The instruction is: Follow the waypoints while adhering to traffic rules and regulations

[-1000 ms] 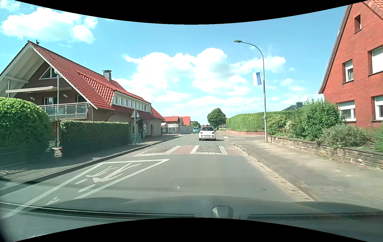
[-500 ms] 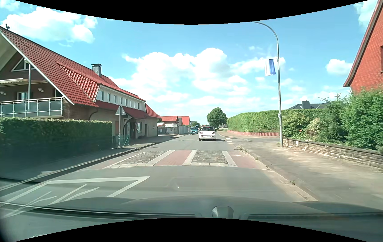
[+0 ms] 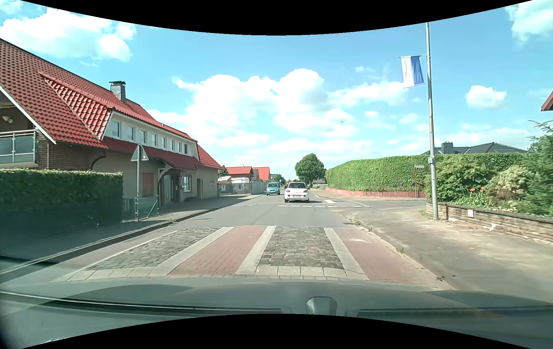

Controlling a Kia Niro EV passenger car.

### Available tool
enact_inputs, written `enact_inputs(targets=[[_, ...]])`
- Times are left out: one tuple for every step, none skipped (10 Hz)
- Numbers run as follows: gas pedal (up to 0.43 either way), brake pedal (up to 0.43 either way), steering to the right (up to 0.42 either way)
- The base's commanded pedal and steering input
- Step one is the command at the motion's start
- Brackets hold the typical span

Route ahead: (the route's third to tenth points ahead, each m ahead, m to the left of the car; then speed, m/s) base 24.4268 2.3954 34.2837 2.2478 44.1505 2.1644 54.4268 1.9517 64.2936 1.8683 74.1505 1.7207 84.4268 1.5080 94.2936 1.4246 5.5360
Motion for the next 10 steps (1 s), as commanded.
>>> enact_inputs(targets=[[0.0,0.128,0.019],[0.0,0.128,0.019],[0.0,0.128,0.018],[0.0,0.098,0.018],[0.0,0.073,0.018],[0.0,0.055,0.018],[0.0,0.024,0.017],[0.0,0.037,0.013],[0.0,0.018,0.014],[0.0,0.012,0.015]])
